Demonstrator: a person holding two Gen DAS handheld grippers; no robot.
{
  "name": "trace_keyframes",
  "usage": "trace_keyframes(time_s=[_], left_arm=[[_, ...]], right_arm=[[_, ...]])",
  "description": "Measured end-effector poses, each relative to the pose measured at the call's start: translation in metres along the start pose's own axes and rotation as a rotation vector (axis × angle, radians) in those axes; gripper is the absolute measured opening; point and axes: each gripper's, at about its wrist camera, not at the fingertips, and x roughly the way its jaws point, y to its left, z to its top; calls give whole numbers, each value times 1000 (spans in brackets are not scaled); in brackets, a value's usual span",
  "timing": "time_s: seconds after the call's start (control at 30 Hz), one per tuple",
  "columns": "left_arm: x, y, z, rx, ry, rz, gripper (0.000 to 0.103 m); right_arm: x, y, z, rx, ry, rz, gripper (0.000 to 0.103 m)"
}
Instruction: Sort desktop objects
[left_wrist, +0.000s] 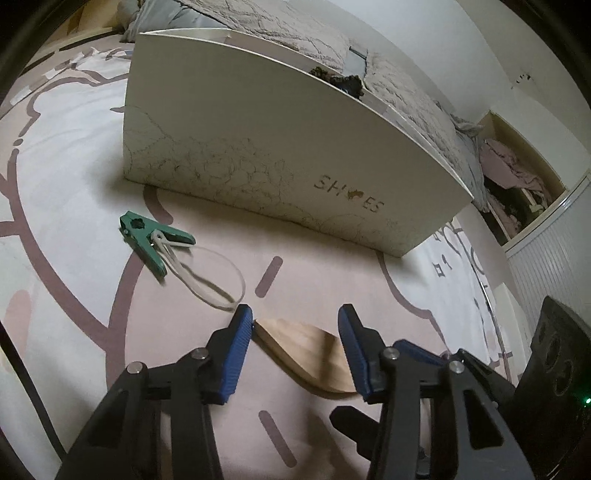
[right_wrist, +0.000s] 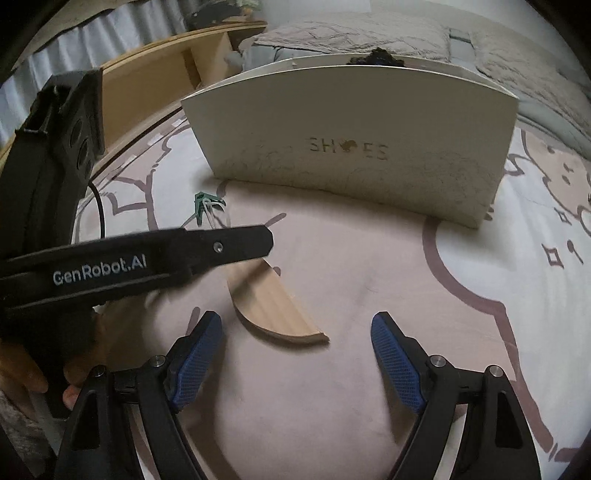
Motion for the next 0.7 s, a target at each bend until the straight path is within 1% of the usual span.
trace_keyframes(time_s=[0.07,0.1,0.13,0.17,0.23,0.4,0.47,0.53,0.57,0.6,0.63,0.7], left_arm=[[0,3,0,-20,4,-12,47],[0,5,0,-32,5,-19,47],[0,6,0,-41,6,-24,47],[0,7,0,-45,7,-27,47],[-1,6,-1,-41,5,-23,46],[-3,5,-1,-24,-1,-14,46],[-3,4,-1,-28,-2,-10,46],[-4,6,0,-34,-5,-4,46],[-4,6,0,-38,-3,-11,44],[-3,7,0,-48,9,-34,43],[-2,7,0,-57,19,-47,43],[0,1,-2,-38,24,-44,43]], right_arm=[[3,3,1,-24,-1,6,79],[4,5,1,-41,0,3,74],[6,7,0,-58,0,-8,72],[8,9,0,-77,0,-20,68],[9,12,0,-94,-6,-34,56],[6,18,-1,-116,-10,-45,53],[4,19,-2,-116,-6,-33,51],[2,20,-2,-118,3,-1,48],[1,21,-3,-126,12,29,46],[-1,24,-4,-137,20,74,40],[-2,28,-5,-148,26,97,40],[-1,36,-6,-181,28,100,40]])
